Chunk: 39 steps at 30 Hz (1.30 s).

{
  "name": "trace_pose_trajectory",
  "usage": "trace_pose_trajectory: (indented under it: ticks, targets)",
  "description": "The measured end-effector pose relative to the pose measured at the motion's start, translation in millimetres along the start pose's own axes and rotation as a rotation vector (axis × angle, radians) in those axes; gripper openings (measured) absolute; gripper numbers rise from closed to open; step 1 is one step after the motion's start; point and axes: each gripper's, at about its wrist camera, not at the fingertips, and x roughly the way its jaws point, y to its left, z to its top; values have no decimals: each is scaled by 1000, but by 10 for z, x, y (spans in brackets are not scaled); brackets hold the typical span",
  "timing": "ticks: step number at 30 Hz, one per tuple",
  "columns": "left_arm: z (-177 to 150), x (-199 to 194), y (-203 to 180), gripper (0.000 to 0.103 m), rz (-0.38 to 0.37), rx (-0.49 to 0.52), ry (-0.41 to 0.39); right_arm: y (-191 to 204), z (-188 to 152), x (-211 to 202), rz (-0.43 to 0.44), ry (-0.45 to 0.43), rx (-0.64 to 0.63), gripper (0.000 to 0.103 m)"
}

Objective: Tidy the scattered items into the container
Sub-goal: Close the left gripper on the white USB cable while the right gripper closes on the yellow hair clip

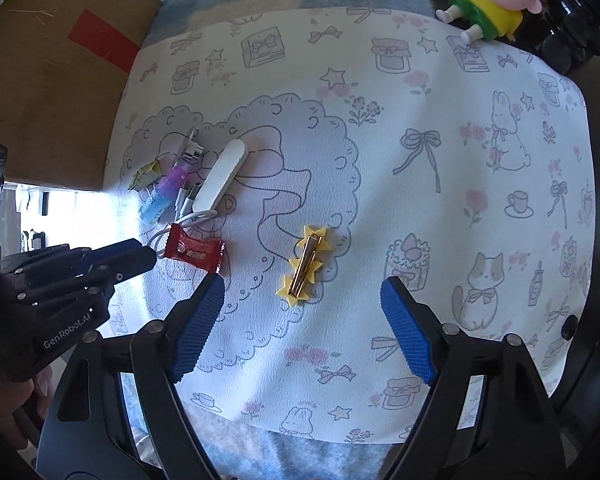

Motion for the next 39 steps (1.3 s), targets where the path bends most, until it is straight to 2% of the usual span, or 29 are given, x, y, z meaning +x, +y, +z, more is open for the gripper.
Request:
trace_pose_trajectory:
  ticks: [2,6,9,10,13,16,18,19,28,39]
  targets:
    - [15,29,-10,15,7,-1,6,5,17,54,-9,11,1,83]
    - [61,55,-10,6,7,-11,10,18,38,175,-25,38,11,83]
    - [100,84,1,6,-3,-20,20,52,40,250,-52,54,7,82]
    - [110,97,2,6,-7,-21,23,68,39,274,-60,59,3,79]
    - [119,126,-3,5,-10,-20,29,111,23,342,-83,73,-9,58]
    - [119,147,-15,4,-20,-22,30,136,2,380,-107,72,-11,53]
    - [116,151,-23,4,-29,-22,26,125,-9,359,-133,63,-11,40]
    - [115,146,-25,3,-33,-21,22,109,-13,341,-139,56,-9,20]
    - [73,-20,-24,2,-82,-15,-23,-35,-65,132,-79,14,9,21]
    - [-16,-420,24,2,-84,-7,-102,-115,-101,-304,23,-97,33,21]
